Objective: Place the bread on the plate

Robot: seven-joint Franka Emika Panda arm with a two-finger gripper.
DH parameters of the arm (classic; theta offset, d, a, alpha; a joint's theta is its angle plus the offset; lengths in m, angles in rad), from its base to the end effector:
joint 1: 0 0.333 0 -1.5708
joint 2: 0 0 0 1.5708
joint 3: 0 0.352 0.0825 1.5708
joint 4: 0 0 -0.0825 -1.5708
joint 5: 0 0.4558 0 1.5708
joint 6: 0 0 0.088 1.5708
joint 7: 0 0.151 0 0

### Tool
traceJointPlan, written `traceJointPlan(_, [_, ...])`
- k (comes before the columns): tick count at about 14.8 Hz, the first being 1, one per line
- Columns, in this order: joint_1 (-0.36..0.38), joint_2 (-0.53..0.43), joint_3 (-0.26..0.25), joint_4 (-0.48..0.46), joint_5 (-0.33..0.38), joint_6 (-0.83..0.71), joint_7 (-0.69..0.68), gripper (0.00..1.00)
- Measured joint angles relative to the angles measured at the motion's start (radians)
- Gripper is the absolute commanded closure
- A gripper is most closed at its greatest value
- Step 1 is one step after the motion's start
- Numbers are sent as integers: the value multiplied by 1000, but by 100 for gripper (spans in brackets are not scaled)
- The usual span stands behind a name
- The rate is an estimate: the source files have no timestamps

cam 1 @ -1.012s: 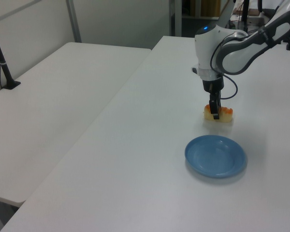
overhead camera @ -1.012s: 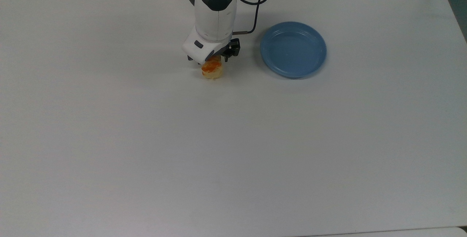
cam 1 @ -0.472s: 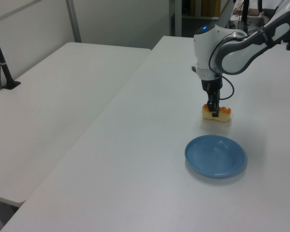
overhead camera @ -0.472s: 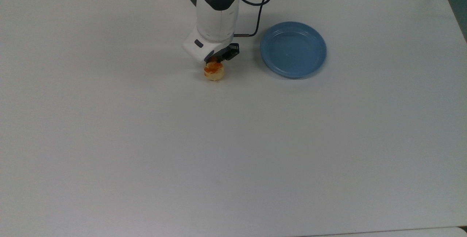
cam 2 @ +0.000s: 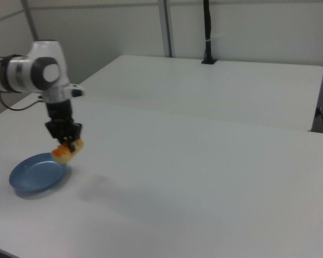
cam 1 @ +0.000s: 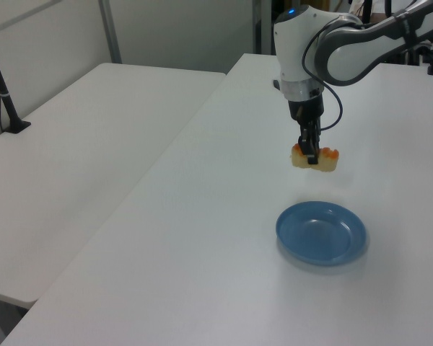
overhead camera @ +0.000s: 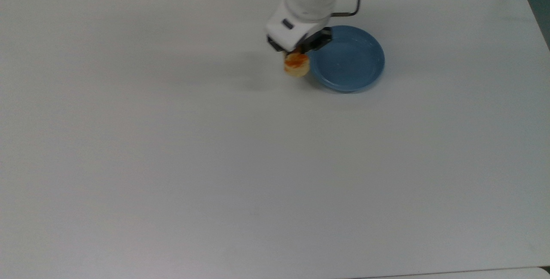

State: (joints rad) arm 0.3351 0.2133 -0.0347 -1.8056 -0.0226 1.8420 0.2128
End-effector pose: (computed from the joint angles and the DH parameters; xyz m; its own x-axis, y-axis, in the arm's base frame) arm 0.6327 0.1940 0.3724 0.9821 0.0889 -0.1661 0.1007 -0.9928 0.0642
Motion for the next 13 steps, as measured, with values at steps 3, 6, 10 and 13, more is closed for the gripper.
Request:
traceJointPlan(3, [118,11,5,0,0,0,94,68])
traceJointPlan(6, [210,60,6,-2,0,16,161,62])
traceJointPlan(10, [219,120,4,-3,-10,95,172,20])
traceJointPlan(13, [220,147,4,-2,-44,117,172,0])
